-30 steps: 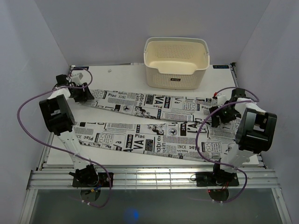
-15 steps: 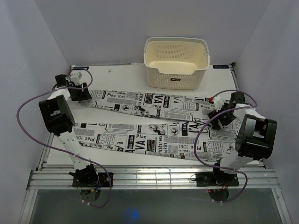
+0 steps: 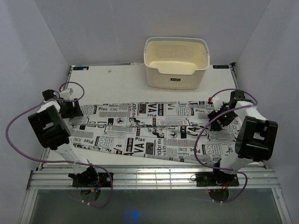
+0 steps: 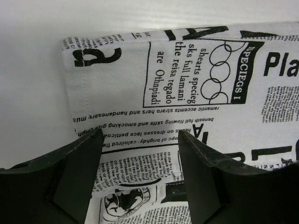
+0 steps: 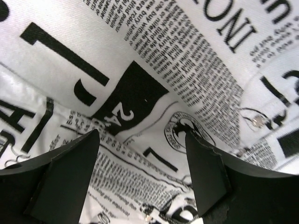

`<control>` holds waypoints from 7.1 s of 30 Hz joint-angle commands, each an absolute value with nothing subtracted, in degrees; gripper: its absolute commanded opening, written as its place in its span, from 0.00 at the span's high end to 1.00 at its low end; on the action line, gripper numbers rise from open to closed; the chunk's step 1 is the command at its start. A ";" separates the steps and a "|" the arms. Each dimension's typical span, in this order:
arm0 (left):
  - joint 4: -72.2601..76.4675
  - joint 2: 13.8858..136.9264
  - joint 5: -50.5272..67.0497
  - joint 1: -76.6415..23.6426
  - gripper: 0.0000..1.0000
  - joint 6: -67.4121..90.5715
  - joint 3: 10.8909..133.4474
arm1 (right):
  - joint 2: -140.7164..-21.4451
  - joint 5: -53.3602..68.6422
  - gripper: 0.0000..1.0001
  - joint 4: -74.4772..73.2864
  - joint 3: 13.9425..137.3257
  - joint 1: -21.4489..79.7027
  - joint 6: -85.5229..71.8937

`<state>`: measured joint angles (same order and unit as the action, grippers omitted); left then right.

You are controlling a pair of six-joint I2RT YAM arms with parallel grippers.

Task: Fold and stack the trousers
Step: Flatten the trousers out, then fold the trousers

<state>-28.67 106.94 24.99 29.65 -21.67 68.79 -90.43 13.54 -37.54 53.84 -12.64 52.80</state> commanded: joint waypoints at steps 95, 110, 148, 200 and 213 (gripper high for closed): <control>-78.48 137.28 52.74 31.38 0.12 -82.43 120.67 | -132.71 16.88 0.92 -65.65 109.86 -16.70 86.66; -76.64 141.42 46.14 30.85 0.57 -79.45 120.41 | -129.29 19.24 0.92 -65.13 109.77 -16.79 85.34; -62.05 111.81 52.82 33.39 1.00 -76.90 96.69 | -103.11 28.22 0.92 -68.47 96.17 -23.29 92.27; -64.62 97.12 38.41 62.05 1.00 -102.49 55.66 | -72.87 16.79 0.92 -68.83 43.36 -61.70 138.60; -47.20 100.45 34.89 56.25 1.00 -81.05 53.08 | -72.94 19.68 0.92 -48.26 38.49 -46.34 118.69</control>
